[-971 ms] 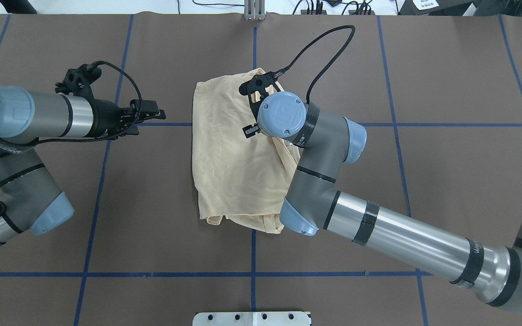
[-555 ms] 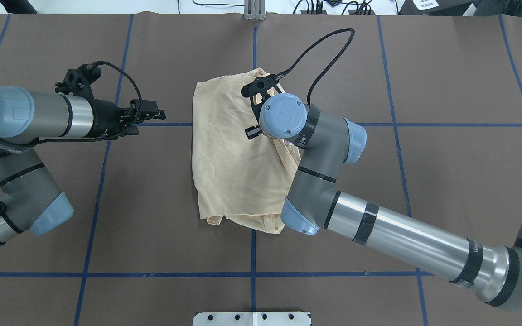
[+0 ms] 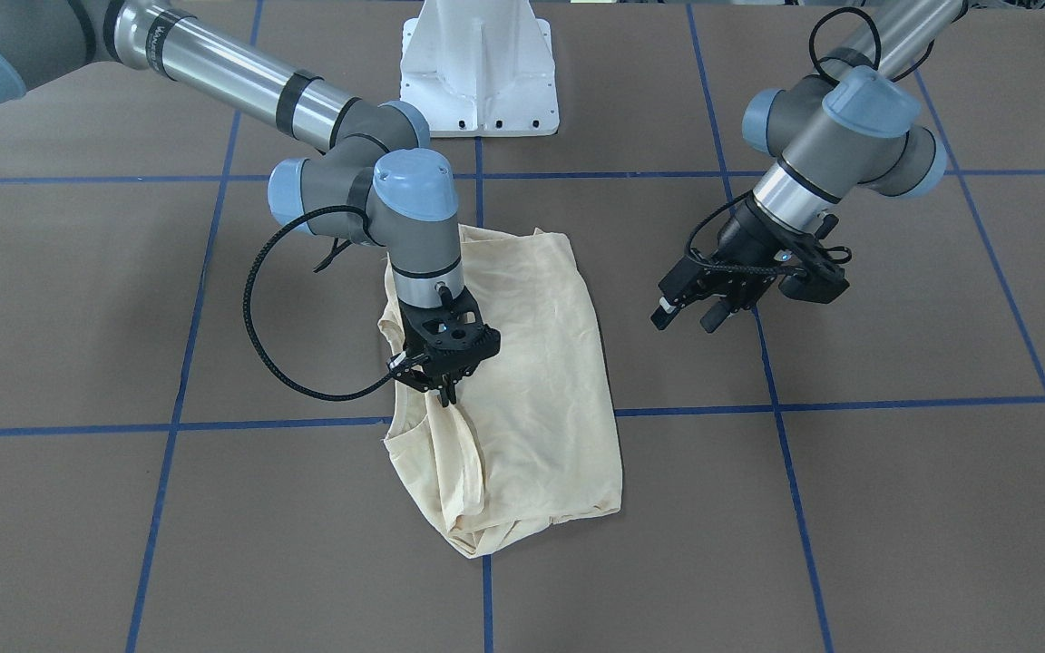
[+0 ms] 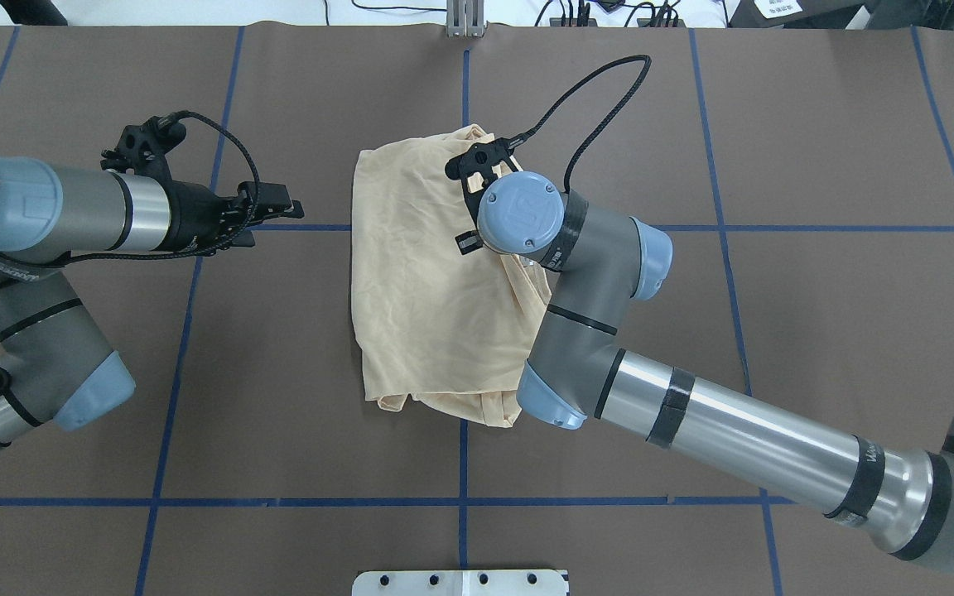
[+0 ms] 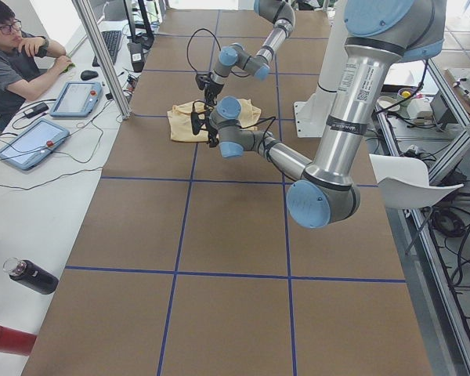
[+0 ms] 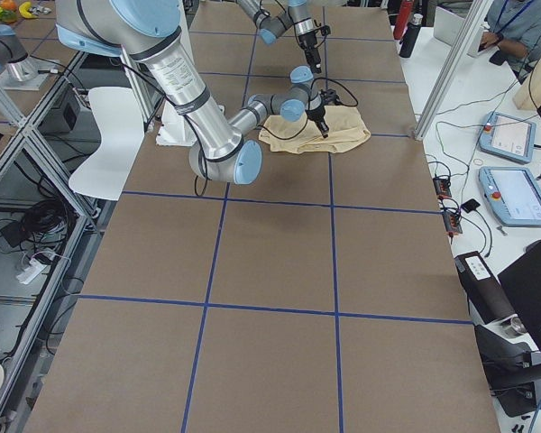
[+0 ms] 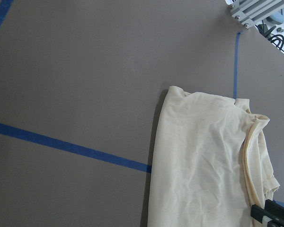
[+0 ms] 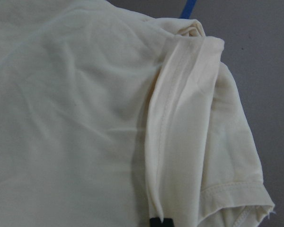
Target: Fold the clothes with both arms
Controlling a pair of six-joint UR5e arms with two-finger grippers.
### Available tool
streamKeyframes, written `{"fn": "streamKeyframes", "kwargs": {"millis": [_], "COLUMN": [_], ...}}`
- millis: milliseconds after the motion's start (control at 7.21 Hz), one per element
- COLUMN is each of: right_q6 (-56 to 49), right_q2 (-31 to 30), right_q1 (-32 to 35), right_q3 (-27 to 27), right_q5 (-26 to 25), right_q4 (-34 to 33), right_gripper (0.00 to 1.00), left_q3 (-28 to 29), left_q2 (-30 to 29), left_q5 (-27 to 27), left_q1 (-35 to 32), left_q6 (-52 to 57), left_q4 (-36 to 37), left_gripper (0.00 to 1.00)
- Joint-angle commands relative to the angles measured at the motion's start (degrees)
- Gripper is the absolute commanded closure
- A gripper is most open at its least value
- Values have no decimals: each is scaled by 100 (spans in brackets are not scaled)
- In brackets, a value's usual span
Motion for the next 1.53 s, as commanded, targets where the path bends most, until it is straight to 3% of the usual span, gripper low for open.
{"fn": "streamKeyframes", "kwargs": {"millis": [0,277,555,693,832,971,1387], "right_q6": [23,14,-91,-83,-74,-22,-65], "right_q2": [-46,-212,-913,-1047,-1066,-1040,-690], "right_q1": [9,210,544,571,580,589,800], "right_q3": [34,130,585,658,693,746,694], "right_q5": [5,49,487,498,489,480,445], "right_q4": [7,7,24,24,24,24,-2], "right_gripper": [100,100,100,87,17,0,0], "left_q3": [-1,-1,17,25,26,34,104], "left_q2": [-12,-12,-56,-56,-56,-56,-47], "left_q5": [0,8,17,17,17,17,17], "left_q1": [1,1,1,1,1,1,1], "left_q6": [0,0,-61,-61,-61,-61,0], "left_q4": [6,7,7,7,7,7,-28], "left_gripper": [0,0,0,0,0,0,0]}}
